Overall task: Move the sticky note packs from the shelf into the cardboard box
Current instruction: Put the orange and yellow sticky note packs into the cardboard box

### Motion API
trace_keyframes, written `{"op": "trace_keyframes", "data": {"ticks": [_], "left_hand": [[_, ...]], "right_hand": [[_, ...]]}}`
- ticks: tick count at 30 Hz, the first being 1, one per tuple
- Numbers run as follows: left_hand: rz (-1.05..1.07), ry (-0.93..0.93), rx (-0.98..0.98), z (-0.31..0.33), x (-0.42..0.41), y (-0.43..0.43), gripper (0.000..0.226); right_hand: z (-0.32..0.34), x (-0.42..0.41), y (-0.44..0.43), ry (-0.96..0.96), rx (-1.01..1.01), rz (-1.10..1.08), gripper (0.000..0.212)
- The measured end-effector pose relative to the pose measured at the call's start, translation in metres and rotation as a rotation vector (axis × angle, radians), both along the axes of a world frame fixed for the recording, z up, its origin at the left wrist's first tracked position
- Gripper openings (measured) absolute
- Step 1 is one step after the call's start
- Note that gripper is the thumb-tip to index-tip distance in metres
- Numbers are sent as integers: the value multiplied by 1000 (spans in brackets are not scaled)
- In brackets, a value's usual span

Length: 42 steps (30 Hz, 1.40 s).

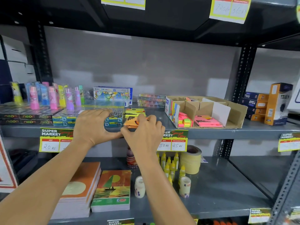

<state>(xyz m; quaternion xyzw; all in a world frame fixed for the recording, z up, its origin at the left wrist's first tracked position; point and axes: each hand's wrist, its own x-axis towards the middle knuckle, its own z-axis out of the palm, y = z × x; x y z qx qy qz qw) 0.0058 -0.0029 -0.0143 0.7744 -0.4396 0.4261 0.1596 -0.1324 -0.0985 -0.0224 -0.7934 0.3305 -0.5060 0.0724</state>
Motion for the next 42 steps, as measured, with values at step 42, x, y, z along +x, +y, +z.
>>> {"op": "trace_keyframes", "data": {"ticks": [42], "left_hand": [[89, -16, 50, 3, -4, 1, 102]], "right_hand": [[5, -80, -70, -634, -343, 280, 35]]}}
